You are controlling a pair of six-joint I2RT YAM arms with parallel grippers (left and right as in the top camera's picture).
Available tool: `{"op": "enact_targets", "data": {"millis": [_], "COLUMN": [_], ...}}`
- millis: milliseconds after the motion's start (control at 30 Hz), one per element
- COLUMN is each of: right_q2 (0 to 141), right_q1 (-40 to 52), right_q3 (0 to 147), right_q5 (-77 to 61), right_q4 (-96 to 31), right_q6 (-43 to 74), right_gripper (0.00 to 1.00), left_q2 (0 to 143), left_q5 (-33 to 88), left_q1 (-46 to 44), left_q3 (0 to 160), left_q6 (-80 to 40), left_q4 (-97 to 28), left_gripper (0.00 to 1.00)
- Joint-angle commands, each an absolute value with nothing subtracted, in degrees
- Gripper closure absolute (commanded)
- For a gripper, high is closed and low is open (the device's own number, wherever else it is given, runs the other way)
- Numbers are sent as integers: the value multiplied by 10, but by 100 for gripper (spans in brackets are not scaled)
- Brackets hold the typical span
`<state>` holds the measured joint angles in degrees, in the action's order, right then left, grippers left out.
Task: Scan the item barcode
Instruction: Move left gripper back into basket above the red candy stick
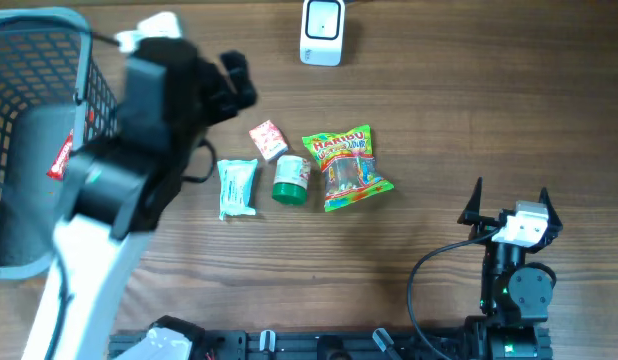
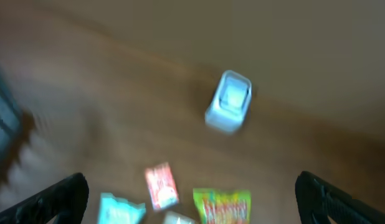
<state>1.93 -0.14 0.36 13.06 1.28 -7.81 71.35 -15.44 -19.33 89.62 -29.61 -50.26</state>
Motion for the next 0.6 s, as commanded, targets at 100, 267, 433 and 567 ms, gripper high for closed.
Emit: {"op": "enact_targets", "data": {"millis": [100, 267, 433, 567], "right_q2": [19, 19, 20, 20], "right_q1": [1, 1, 1, 1], "right_q3": [3, 3, 3, 3], "right_q5": [124, 124, 124, 124], "right_q4": [15, 15, 15, 15], "right_q6": [-82, -82, -82, -82], "right_gripper": [0, 0, 0, 0], "left_q2": [647, 655, 709, 797], "left_q5": [-252, -247, -189, -170], "left_q1": [-44, 132, 271, 321], "left_q3": [899, 899, 899, 899], "left_q6": [-278, -357, -505, -643], "left_q4": [-480, -510, -587, -648], "left_gripper": [0, 0, 0, 0]}}
